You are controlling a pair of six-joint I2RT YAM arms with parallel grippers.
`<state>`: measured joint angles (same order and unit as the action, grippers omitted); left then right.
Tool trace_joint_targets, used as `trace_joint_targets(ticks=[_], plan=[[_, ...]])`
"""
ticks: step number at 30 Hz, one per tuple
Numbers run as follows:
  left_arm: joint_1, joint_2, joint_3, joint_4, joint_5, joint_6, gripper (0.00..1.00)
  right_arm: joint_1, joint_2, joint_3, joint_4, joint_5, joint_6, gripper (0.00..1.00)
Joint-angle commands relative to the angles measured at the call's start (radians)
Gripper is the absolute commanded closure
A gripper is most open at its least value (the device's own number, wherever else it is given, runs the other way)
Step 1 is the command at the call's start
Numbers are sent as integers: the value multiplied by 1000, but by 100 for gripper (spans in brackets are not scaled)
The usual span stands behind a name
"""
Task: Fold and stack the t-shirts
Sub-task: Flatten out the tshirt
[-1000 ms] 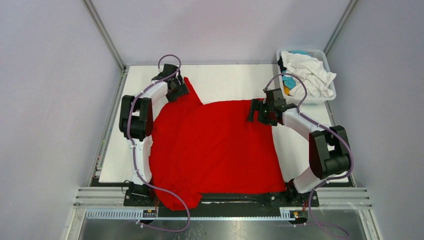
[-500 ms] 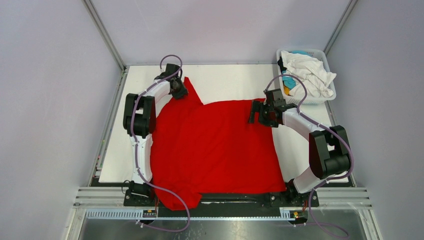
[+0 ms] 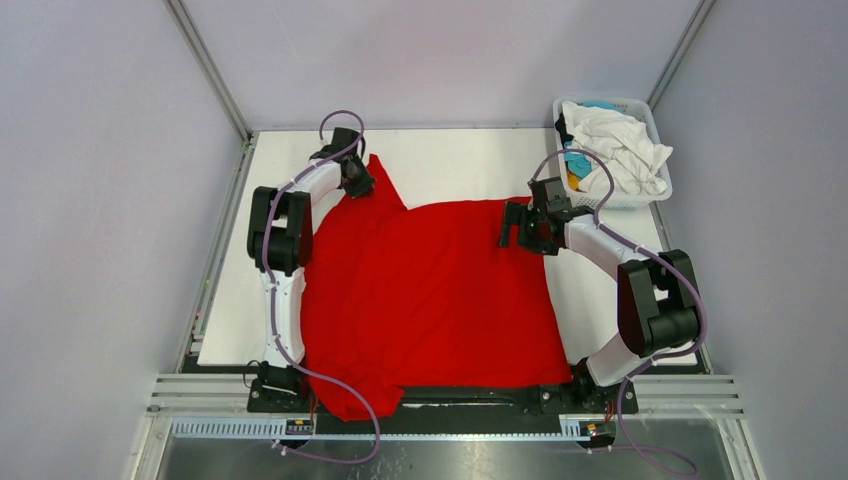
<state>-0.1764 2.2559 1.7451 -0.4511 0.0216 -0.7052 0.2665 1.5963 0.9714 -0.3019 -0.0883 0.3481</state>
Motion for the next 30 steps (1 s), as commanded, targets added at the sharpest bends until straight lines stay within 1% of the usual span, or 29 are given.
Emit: trace_joint_targets(ticks=[1,4,6,10,12,13,14,15,16,18,19,20,22,24,25,27,30], plan=[[-39,-97,9,22,-17,-29,100,4,6,44,-23,25,-3,1],[-64,-82,37,22,-63,-69,100,5,5,44,-23,34,3,1],[-84,-51,86,18,-63,-89,100,4,4,46,-27,37,2,1],[-126,28,219,-44,-102,-131,100,5,3,48,-33,51,3,0],[-148,62,267,-18,-111,-156,100,5,5,50,-33,52,3,0],[-161,83,299,-12,-115,-167,99,5,5,50,-33,52,3,1],[-172,110,339,-9,-110,-175,94,5,5,50,-33,50,3,1],[-183,137,383,-10,-105,-176,82,5,4,50,-34,50,3,1],[-191,164,425,-10,-90,-175,65,4,1,50,-34,49,4,0],[-191,203,489,4,-13,-149,6,4,-7,49,-35,53,4,1],[-188,201,507,5,29,-123,2,4,-13,50,-36,53,6,1],[-186,181,510,-5,39,-97,1,3,-19,50,-37,54,6,1],[-183,103,478,-35,12,-40,1,5,-27,47,-26,50,13,1],[-179,-23,371,-34,-17,7,1,5,-26,47,-23,24,23,1],[-179,-94,296,-29,-18,32,1,5,-24,45,-22,9,31,1],[-181,-245,119,-13,-68,63,1,6,-25,36,-21,-12,40,1],[-181,-437,-171,2,-97,57,1,19,-40,11,-21,-12,51,1]])
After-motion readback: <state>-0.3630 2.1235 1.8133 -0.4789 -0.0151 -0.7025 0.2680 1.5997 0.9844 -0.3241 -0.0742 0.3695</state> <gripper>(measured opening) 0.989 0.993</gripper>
